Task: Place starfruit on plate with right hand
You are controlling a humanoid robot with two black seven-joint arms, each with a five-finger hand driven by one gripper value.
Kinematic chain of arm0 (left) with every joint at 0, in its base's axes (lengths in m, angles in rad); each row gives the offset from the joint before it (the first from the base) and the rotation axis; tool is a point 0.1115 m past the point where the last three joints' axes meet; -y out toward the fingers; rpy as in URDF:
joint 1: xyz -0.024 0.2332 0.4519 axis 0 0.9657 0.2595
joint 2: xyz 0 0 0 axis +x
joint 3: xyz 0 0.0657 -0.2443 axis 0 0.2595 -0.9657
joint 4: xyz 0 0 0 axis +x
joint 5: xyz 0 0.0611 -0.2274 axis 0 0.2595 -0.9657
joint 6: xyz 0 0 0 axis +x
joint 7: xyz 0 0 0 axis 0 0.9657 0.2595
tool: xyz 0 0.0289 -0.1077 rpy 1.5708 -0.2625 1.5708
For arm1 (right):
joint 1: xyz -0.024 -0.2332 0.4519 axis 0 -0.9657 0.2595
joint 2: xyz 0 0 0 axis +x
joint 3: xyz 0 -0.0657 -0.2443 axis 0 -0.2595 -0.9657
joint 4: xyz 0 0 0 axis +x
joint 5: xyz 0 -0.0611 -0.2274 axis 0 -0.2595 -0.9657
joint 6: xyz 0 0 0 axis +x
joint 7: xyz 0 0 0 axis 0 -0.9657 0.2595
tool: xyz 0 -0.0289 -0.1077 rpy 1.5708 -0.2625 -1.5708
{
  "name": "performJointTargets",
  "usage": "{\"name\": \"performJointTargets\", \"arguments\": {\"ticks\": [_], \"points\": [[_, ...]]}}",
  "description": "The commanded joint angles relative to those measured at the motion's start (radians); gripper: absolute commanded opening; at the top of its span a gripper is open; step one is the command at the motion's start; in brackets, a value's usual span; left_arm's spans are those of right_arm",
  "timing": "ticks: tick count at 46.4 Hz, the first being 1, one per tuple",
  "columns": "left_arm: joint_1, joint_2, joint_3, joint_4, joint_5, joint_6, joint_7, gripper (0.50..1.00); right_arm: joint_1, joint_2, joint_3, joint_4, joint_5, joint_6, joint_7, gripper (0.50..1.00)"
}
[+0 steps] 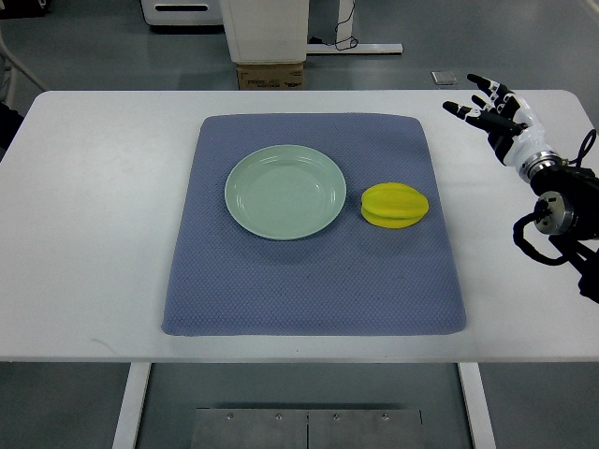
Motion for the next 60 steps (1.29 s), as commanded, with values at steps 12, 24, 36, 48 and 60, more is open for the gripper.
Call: {"name": "performJointTargets", "arguments": {"ticks": [12, 24, 36, 48, 60], "points": [[0.0, 0.0, 0.0, 0.0, 0.002, 0.0, 0.0, 1.0, 0.0, 0.0, 0.002, -0.002, 0.0, 0.0, 0.001, 1.0], [0.0, 0.0, 0.0, 0.0, 0.0, 0.0, 0.0, 1.0, 0.001, -0.001, 0.005, -0.002, 0.0, 0.0, 0.002, 1.0], [0.0, 0.0, 0.0, 0.0, 0.0, 0.0, 0.0, 1.0, 0.0, 0.009, 0.006, -0.002, 0.0, 0.0, 0.005, 1.0], [0.0, 0.0, 0.0, 0.0, 0.002, 0.0, 0.0, 1.0, 0.0, 0.011, 0.006, 0.0, 0.0, -0.001, 0.011, 1.0], [0.0, 0.0, 0.0, 0.0, 0.002, 0.0, 0.0, 1.0, -0.003, 0.022, 0.006, 0.003, 0.0, -0.001, 0.036, 1.0]]}}
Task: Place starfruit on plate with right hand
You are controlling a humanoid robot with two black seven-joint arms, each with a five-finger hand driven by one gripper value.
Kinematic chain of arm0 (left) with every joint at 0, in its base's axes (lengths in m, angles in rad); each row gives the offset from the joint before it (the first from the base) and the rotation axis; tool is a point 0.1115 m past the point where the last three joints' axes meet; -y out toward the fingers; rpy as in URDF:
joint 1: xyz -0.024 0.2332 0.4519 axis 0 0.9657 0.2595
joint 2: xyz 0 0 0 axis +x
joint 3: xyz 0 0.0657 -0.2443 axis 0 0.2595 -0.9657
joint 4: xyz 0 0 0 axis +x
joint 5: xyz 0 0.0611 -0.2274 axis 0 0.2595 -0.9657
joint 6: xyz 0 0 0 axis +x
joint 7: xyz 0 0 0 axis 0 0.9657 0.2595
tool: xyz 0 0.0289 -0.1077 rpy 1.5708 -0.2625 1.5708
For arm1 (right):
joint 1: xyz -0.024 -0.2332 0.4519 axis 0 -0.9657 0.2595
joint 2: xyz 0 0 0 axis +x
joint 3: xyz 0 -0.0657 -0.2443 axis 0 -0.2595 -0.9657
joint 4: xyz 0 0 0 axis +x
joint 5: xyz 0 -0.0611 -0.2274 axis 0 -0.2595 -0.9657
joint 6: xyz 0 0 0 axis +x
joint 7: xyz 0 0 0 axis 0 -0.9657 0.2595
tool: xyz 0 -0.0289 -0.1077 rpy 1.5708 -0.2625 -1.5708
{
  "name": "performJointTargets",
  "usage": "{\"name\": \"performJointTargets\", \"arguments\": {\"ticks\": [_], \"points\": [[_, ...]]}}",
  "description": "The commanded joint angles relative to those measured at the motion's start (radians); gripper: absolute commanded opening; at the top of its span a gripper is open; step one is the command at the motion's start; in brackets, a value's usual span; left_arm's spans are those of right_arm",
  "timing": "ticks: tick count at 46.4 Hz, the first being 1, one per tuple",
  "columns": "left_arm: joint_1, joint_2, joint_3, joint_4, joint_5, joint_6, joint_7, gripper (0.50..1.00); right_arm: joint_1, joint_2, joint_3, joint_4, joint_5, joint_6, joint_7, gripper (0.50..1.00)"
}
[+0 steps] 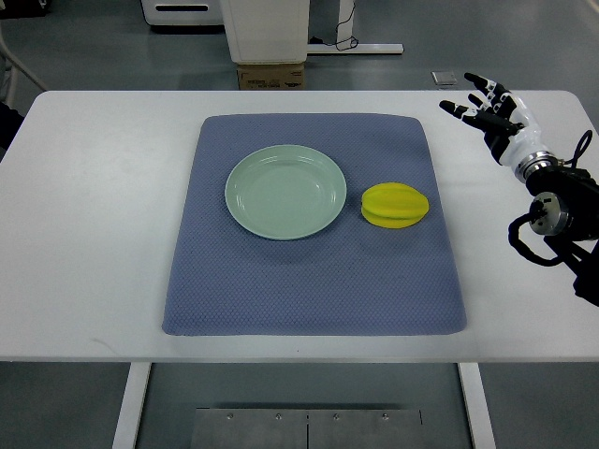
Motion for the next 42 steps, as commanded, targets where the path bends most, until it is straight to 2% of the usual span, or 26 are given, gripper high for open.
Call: {"name": "performJointTargets", "arguments": {"ticks": [1, 5, 11, 34, 42], "points": [[0.0, 0.0, 0.0, 0.0, -0.001, 0.0, 0.0, 1.0, 0.0, 0.006, 0.0, 0.001, 0.0, 0.0, 0.024, 1.0], [0.0, 0.0, 0.0, 0.0, 0.001, 0.0, 0.0, 1.0, -0.002, 0.008, -0.002, 0.003, 0.0, 0.0, 0.096, 1.0], [0.0, 0.0, 0.0, 0.0, 0.001, 0.0, 0.0, 1.0, -0.019, 0.012, -0.002, 0.004, 0.0, 0.0, 0.247, 1.0], [0.0, 0.0, 0.0, 0.0, 0.001, 0.0, 0.0, 1.0, -0.025, 0.041, -0.008, -0.001, 0.0, 0.006, 0.247, 1.0], [0.0, 0.0, 0.0, 0.0, -0.001, 0.0, 0.0, 1.0, -0.04, 0.037, -0.032, 0.009, -0.003, 0.109, 0.247, 1.0]]}}
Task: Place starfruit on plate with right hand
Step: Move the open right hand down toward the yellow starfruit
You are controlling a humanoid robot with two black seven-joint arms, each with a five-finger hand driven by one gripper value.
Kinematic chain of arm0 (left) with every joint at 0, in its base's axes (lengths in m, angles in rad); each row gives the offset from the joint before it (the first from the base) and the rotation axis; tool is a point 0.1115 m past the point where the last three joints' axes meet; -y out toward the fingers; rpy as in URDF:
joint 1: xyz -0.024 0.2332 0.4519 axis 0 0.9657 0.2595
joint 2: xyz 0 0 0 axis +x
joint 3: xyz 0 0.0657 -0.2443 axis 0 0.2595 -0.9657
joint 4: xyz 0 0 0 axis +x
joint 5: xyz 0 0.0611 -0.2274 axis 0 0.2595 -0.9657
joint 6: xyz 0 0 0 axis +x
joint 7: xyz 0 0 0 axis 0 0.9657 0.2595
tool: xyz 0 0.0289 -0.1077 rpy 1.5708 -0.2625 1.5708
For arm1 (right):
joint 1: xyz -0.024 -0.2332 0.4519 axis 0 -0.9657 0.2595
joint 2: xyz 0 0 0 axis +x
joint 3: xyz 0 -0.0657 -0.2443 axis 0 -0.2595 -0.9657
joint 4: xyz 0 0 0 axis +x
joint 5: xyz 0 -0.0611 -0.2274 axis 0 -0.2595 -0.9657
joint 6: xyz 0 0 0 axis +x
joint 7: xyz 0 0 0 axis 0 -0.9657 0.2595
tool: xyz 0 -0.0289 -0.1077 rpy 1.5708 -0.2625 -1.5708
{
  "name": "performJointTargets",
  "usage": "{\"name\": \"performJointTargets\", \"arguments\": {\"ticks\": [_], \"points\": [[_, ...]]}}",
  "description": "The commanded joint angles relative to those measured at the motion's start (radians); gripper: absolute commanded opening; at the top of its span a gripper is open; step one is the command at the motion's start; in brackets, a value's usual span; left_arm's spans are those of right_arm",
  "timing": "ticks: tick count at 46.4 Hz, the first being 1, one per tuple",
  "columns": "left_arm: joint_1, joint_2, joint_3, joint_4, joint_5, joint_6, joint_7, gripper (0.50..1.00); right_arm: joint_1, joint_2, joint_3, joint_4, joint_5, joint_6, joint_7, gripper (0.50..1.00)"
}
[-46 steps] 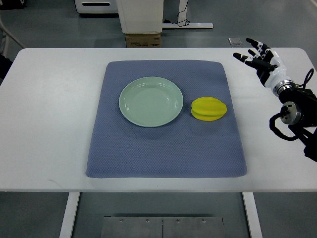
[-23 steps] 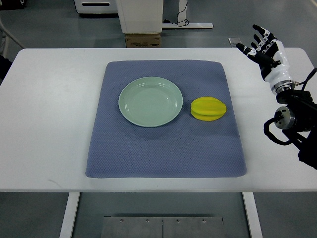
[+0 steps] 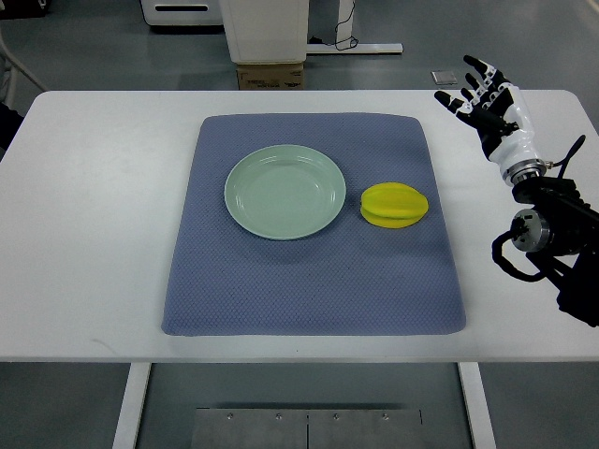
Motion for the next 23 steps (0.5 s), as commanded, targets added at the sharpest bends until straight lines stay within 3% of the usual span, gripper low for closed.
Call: {"name": "performJointTargets", "arguments": {"ticks": [1, 5, 10, 17, 23], "points": [[0.0, 0.0, 0.0, 0.0, 0.0, 0.0, 0.001, 1.0, -0.002, 0.0, -0.011, 0.002, 0.0, 0.029, 0.0, 1.0], [0.0, 0.0, -0.002, 0.0, 0.0, 0.0, 0.001, 1.0, -0.003, -0.001, -0.018, 0.028, -0.002, 0.026, 0.0, 1.0], [0.0, 0.0, 0.0, 0.0, 0.001, 0.0, 0.001, 1.0, -0.013, -0.039, -0.057, 0.137, -0.012, 0.007, 0.0, 1.0], [0.0, 0.0, 0.0, 0.0, 0.0, 0.0, 0.001, 1.0, -0.03, -0.13, -0.109, 0.333, -0.074, -0.083, 0.0, 1.0], [0.0, 0.0, 0.0, 0.0, 0.0, 0.0, 0.001, 1.0, -0.031, -0.181, -0.159, 0.439, -0.161, -0.157, 0.0, 1.0]]}}
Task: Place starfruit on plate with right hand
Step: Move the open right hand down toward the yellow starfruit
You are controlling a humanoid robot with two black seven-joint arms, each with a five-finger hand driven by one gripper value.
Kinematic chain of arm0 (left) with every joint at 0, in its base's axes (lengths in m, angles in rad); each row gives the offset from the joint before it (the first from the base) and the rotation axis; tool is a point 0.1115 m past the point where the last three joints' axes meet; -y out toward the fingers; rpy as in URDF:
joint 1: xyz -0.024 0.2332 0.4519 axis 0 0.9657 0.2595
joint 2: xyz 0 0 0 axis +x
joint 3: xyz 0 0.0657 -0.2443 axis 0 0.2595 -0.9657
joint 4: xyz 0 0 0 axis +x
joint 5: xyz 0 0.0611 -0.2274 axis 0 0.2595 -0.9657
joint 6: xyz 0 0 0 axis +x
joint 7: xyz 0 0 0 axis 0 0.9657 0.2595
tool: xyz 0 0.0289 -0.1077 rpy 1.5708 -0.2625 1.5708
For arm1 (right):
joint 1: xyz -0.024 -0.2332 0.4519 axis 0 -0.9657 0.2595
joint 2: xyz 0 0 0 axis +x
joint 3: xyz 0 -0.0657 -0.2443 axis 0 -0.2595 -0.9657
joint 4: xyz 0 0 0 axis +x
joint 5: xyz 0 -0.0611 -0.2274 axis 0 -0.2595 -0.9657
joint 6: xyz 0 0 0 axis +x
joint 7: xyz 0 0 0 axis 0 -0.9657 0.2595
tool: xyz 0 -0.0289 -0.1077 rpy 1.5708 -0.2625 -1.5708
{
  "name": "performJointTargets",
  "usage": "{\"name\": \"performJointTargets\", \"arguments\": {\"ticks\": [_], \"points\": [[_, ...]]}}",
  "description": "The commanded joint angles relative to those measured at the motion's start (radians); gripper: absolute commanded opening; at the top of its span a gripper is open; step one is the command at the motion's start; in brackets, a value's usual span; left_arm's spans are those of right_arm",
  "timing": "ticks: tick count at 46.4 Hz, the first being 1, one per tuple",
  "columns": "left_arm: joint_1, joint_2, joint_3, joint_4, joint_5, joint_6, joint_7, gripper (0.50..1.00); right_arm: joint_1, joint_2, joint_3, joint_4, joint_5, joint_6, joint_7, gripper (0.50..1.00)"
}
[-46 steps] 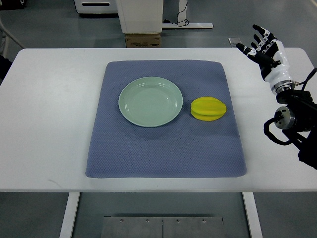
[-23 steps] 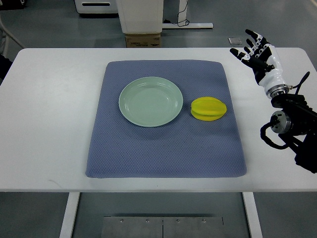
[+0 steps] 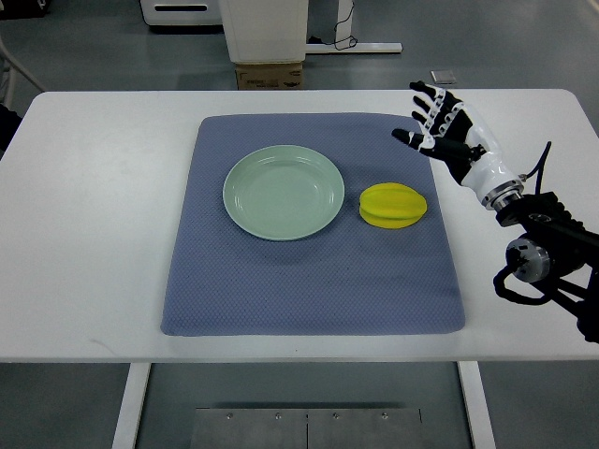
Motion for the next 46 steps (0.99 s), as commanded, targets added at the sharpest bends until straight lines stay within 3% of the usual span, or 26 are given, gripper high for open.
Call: {"name": "performJointTargets", "arguments": {"ticks": [1, 12, 27, 46], "points": [[0.0, 0.0, 0.0, 0.0, 0.0, 0.0, 0.0, 1.0, 0.0, -0.023, -0.032, 0.051, -0.046, -0.043, 0.0, 1.0], [0.0, 0.0, 0.0, 0.0, 0.001, 0.0, 0.0, 1.0, 0.003, -0.066, -0.125, 0.075, -0.193, -0.138, 0.0, 1.0], [0.0, 0.0, 0.0, 0.0, 0.001, 0.0, 0.0, 1.0, 0.012, -0.143, -0.243, 0.075, -0.358, -0.185, 0.0, 1.0], [0.0, 0.0, 0.0, 0.0, 0.0, 0.0, 0.0, 1.0, 0.104, -0.113, -0.445, 0.064, -0.393, -0.365, 0.0, 1.0]]}}
